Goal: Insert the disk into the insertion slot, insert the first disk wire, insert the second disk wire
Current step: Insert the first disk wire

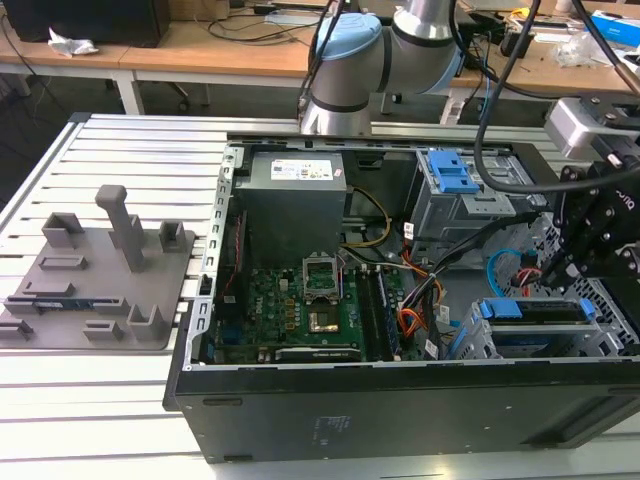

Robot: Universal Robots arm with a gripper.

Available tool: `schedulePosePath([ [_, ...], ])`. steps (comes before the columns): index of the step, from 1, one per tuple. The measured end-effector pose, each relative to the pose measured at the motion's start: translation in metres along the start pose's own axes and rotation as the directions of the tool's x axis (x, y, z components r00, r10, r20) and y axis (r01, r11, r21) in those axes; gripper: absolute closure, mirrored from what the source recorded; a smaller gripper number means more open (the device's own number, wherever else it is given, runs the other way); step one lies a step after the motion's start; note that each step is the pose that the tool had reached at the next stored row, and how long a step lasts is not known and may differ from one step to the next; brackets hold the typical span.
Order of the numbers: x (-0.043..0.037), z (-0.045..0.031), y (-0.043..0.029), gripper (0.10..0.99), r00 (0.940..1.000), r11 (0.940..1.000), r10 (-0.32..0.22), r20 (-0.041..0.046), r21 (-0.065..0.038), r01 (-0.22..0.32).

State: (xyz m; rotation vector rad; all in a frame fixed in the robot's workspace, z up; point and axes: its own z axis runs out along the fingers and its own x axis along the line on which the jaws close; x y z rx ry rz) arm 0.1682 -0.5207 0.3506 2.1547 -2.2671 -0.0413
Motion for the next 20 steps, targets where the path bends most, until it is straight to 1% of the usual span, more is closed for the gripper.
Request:
schedulePosePath([
  [2, 0.0015, 0.0000, -0.0017, 0.918, 1.0000, 1.0000, 0.000, 0.0001, 0.000, 0.000],
  [11, 0.0121, 0.0003, -0.0024, 0.918, 1.0000, 1.0000, 0.000, 0.0003, 0.000, 0.000],
  [20, 0.0132, 0.0003, -0.0025, 0.918, 1.0000, 1.0000, 0.001, 0.0002, 0.000, -0.001],
])
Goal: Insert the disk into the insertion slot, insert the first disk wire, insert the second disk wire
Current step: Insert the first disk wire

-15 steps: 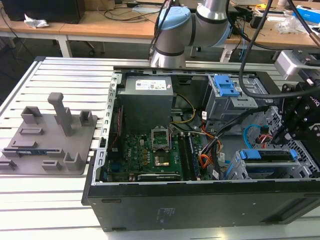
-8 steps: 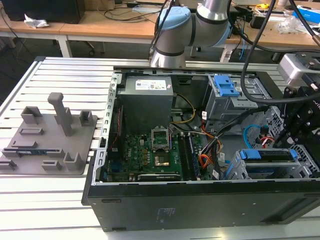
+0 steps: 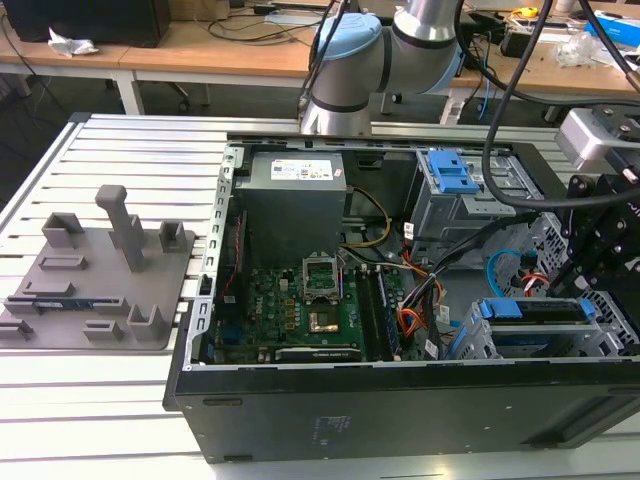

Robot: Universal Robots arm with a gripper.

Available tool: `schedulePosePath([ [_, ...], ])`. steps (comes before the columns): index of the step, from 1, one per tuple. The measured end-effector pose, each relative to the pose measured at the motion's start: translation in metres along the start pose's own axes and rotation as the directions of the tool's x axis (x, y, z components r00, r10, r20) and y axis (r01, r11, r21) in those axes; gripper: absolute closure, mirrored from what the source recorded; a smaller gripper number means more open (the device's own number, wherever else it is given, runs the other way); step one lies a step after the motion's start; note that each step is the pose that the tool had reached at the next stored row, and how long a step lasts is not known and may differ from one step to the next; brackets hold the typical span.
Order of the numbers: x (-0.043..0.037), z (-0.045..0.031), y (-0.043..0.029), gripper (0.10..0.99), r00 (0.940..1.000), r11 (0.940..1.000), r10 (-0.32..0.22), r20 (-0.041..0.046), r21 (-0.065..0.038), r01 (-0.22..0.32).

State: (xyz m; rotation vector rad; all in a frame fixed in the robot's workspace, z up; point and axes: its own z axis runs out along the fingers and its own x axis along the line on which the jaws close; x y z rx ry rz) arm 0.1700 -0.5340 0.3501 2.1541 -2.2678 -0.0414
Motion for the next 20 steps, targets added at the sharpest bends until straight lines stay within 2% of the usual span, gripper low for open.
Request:
schedulePosePath([
  [20, 0.0035, 0.0047, -0.0012, 0.918, 0.9999, 0.9999, 0.013, 0.0004, 0.000, -0.013],
])
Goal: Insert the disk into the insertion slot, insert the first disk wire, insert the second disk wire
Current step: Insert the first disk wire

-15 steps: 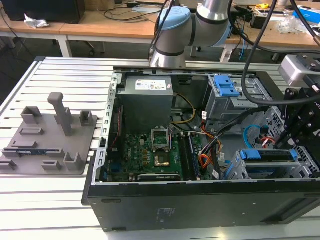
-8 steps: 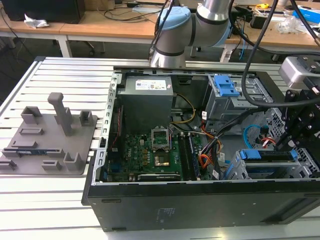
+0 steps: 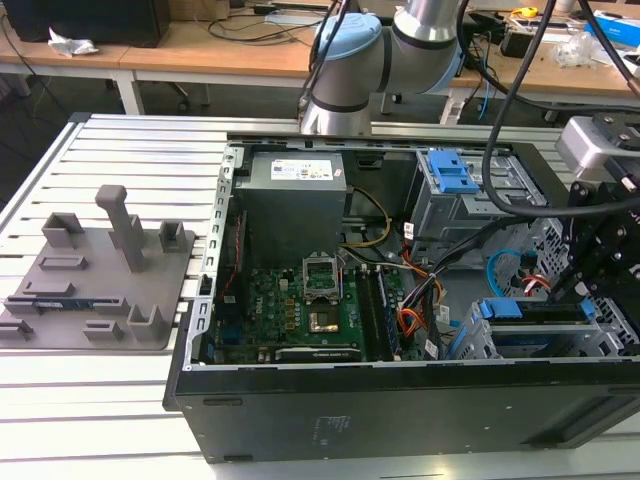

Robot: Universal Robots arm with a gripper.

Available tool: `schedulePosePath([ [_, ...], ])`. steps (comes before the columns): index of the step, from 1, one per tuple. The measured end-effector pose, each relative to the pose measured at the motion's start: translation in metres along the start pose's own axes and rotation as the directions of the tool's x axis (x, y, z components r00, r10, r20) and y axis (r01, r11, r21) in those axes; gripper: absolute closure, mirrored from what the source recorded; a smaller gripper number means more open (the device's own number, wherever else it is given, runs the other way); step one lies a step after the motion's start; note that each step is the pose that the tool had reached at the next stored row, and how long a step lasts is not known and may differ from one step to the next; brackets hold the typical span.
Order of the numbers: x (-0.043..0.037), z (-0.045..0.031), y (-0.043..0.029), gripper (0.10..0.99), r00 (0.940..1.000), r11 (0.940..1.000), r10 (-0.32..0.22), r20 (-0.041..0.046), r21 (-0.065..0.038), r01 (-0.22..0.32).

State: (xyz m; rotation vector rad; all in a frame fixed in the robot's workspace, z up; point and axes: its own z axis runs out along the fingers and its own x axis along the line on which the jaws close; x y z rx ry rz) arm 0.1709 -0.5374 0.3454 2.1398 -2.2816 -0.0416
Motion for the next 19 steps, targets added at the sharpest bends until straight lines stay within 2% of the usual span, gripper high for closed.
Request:
schedulePosePath([
  [5, 0.0001, 0.0054, -0.0002, 0.918, 1.0000, 1.0000, 0.000, 0.0011, 0.000, 0.000],
  [12, 0.0001, 0.0050, -0.0001, 0.918, 1.0000, 1.0000, 0.000, -0.0015, 0.000, 0.000],
  [19, 0.0002, 0.0086, 0.0000, 0.918, 1.0000, 1.0000, 0.000, -0.0011, 0.000, 0.000],
])
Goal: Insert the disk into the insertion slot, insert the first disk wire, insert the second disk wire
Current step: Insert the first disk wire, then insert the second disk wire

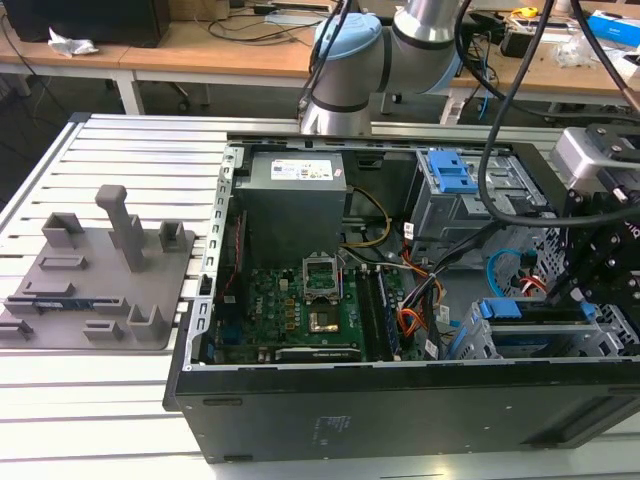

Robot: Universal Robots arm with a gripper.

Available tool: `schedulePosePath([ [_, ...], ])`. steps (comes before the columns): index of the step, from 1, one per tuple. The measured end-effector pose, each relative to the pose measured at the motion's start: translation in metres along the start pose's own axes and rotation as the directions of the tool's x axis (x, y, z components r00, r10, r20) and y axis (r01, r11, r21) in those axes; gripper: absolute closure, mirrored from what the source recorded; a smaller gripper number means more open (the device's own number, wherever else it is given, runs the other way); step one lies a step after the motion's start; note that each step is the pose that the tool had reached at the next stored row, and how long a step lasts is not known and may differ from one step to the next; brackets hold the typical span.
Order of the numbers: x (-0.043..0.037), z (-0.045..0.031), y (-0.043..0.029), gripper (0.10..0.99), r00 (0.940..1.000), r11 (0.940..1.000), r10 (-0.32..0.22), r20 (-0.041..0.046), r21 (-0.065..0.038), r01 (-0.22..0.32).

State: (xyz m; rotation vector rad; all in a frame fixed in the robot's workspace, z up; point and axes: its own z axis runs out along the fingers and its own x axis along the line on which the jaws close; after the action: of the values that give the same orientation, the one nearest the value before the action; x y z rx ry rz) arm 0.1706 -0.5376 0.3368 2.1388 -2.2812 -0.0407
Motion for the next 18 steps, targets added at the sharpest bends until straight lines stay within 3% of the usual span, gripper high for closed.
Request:
schedulePosePath([
  [3, -0.0001, -0.0146, 0.0006, 0.725, 1.0000, 1.0000, 0.000, -0.0035, 0.000, 0.000],
  [5, -0.0004, -0.0316, 0.0012, 0.604, 0.9999, 1.0000, 0.000, -0.0104, 0.001, 0.000],
  [6, -0.0008, -0.0360, 0.0013, 0.545, 0.9999, 1.0000, 0.000, -0.0134, 0.001, 0.000],
  [9, -0.0010, -0.0371, 0.0013, 0.420, 0.9999, 1.0000, 0.000, -0.0148, 0.001, 0.000],
  [18, -0.0010, -0.0373, 0.0013, 0.420, 0.9999, 1.0000, 0.000, -0.0152, 0.001, 0.000],
])
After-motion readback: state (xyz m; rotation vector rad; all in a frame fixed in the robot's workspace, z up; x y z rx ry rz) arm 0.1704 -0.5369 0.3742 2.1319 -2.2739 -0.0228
